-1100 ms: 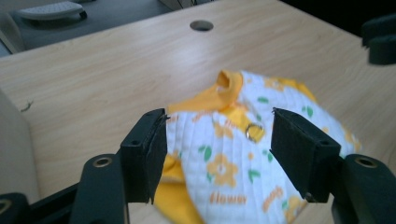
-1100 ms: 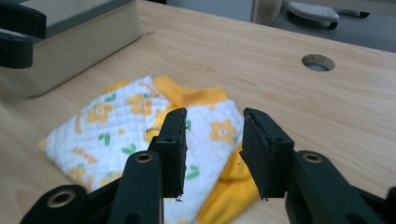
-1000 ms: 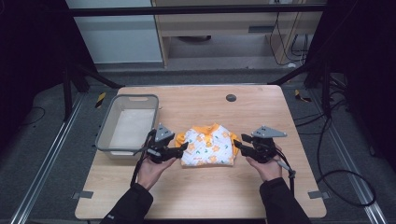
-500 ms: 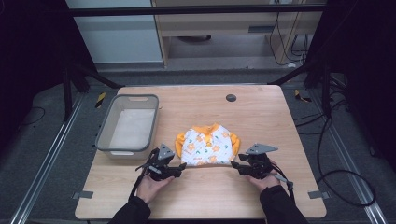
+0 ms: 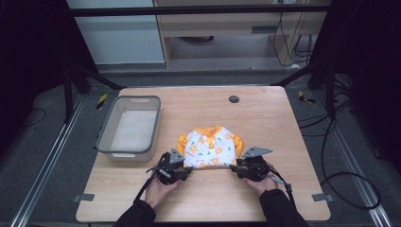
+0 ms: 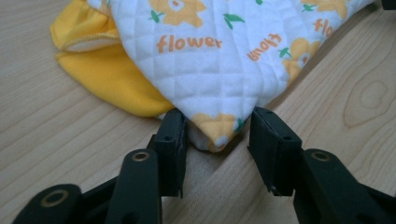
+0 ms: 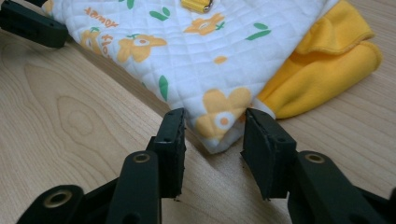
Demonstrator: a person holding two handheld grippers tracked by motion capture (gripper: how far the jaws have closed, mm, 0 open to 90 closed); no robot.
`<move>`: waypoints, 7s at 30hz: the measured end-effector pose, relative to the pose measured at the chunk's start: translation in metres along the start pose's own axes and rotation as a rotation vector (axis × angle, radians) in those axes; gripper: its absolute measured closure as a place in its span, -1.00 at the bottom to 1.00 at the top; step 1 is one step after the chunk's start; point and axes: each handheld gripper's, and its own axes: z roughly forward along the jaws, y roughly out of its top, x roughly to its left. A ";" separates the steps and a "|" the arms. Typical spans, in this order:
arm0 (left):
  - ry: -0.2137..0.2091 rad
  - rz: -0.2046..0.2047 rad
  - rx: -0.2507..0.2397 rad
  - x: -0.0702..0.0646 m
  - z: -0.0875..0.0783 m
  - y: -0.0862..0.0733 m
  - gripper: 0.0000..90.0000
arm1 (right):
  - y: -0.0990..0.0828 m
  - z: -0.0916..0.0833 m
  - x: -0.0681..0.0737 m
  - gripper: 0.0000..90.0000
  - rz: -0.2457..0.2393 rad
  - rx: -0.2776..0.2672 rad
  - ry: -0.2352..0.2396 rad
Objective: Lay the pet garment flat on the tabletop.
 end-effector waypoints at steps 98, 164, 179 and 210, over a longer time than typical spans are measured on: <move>-0.264 -0.142 0.018 0.013 -0.100 -0.031 0.89 | -0.013 -0.090 0.020 0.91 0.059 -0.040 0.197; 0.009 -0.193 0.058 0.064 0.024 0.033 0.91 | 0.032 0.025 -0.034 0.92 0.080 0.035 -0.040; 0.192 -0.128 -0.214 0.077 -0.028 0.113 0.92 | 0.094 -0.005 -0.039 0.91 0.027 -0.226 -0.146; 0.000 -0.044 0.045 0.039 0.022 0.035 0.73 | 0.048 0.040 -0.006 0.82 -0.035 -0.016 -0.006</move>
